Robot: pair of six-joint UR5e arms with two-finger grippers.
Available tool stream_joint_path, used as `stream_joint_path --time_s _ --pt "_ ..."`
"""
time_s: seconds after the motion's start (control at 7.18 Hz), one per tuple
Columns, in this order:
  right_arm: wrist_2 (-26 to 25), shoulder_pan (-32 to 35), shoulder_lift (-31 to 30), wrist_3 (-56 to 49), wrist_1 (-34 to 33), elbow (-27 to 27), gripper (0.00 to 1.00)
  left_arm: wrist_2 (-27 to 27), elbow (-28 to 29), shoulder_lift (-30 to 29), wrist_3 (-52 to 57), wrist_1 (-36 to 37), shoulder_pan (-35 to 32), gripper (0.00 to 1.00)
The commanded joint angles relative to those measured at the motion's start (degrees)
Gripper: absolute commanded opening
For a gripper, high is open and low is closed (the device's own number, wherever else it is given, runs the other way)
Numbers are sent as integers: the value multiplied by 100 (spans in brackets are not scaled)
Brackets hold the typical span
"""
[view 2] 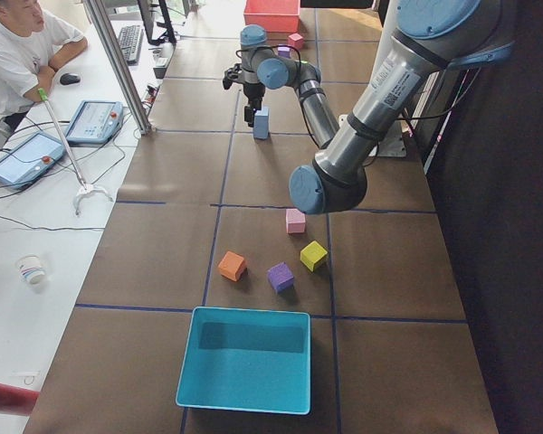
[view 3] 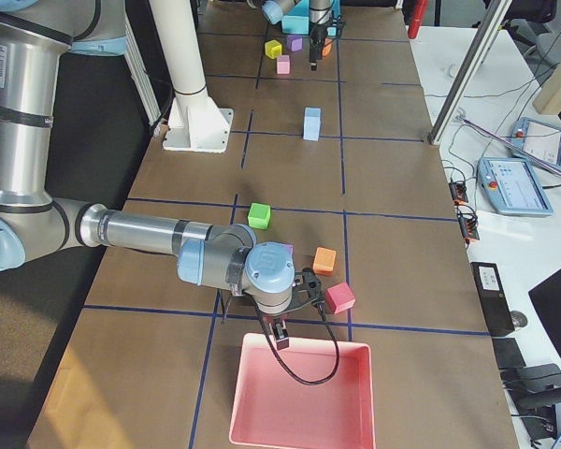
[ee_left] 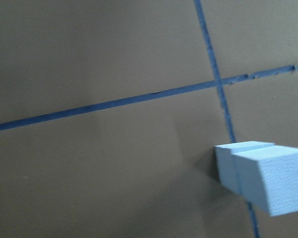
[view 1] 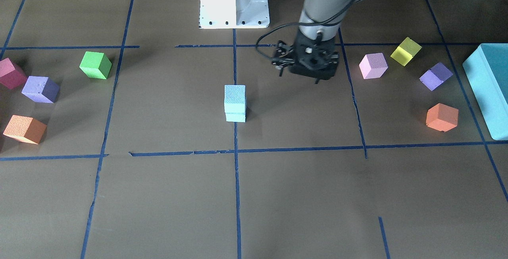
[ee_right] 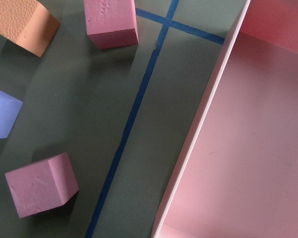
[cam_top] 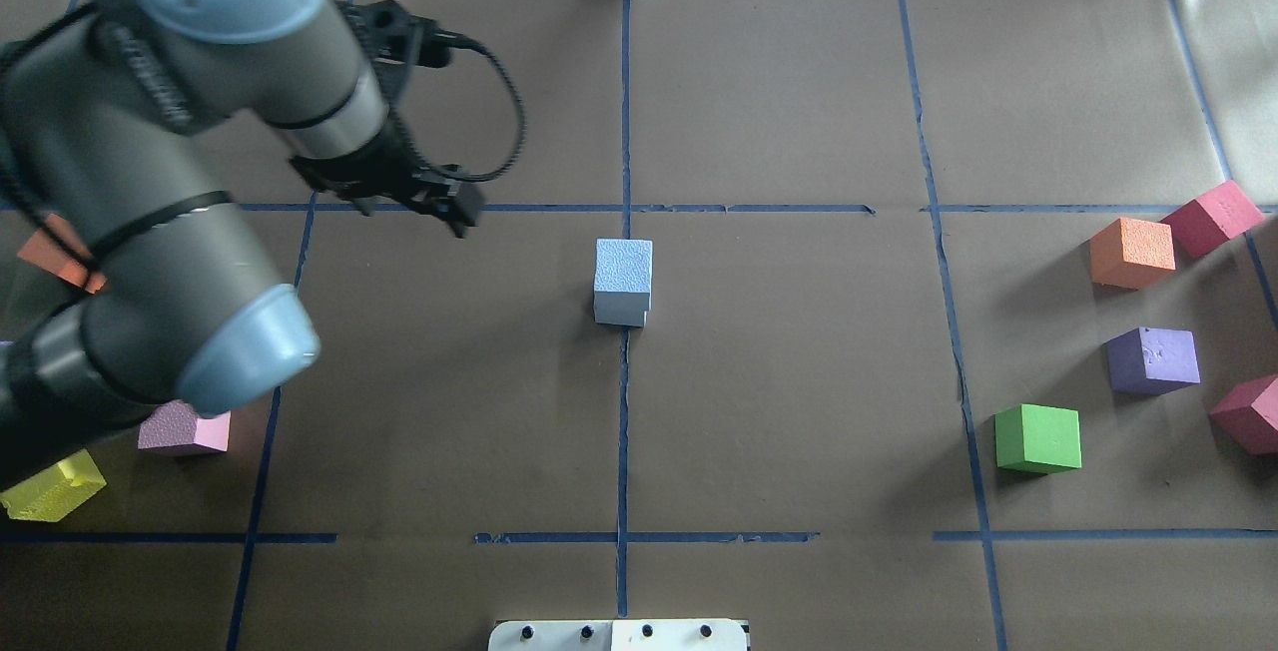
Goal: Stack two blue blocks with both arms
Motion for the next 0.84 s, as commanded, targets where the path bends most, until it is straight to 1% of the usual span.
stream_joint_path --time_s 0.0,0.14,0.28,0.42,0.56,0.7 --pt "-7 0 15 105 1 10 100 -107 -865 1851 1668 -23 -1370 100" --pt "2 0 24 202 9 10 100 -517 -683 2276 2529 -23 -2057 100" --pt "-7 0 24 203 1 10 100 -913 -307 2645 3547 -49 -2699 100" --pt "-7 0 24 220 1 10 100 -1186 71 2945 4514 -50 -3428 100" --pt "-7 -9 32 412 9 19 100 -1319 397 3165 4602 -32 -3992 100" --pt "-7 -18 41 570 18 27 100 -1242 592 3594 4638 -23 -4024 100"
